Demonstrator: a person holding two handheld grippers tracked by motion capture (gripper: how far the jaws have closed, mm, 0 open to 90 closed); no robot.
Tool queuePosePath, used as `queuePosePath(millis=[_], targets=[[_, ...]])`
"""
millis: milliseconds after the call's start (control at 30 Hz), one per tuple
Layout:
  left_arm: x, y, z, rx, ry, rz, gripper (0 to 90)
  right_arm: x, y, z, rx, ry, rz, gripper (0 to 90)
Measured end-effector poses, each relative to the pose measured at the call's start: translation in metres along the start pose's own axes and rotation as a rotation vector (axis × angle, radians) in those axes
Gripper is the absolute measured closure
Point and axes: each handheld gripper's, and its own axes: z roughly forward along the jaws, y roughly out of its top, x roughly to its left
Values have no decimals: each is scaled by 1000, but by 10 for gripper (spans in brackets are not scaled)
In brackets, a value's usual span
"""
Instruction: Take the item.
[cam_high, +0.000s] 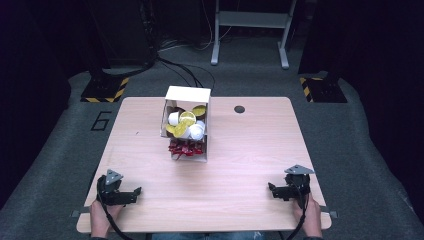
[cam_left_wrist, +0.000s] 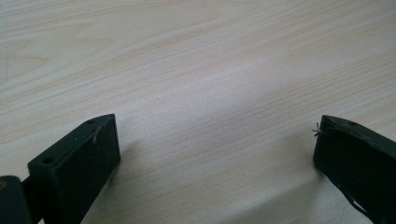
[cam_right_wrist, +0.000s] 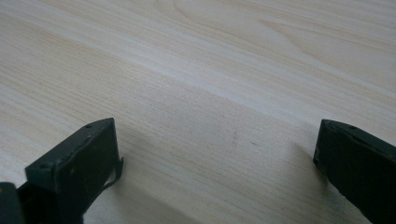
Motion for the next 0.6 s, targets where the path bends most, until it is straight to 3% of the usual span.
queuePosePath(millis=[200, 267, 600], targets=[[0, 0, -1, 0, -1, 0, 0, 0, 0, 0, 1, 2, 0, 0], [2, -1, -2, -12, -8, -25, 0, 0, 0, 0, 3, 5, 4, 0], [6, 4, -10, -51, -39, -62, 0, 0, 0, 0, 3, 4, 3, 0]])
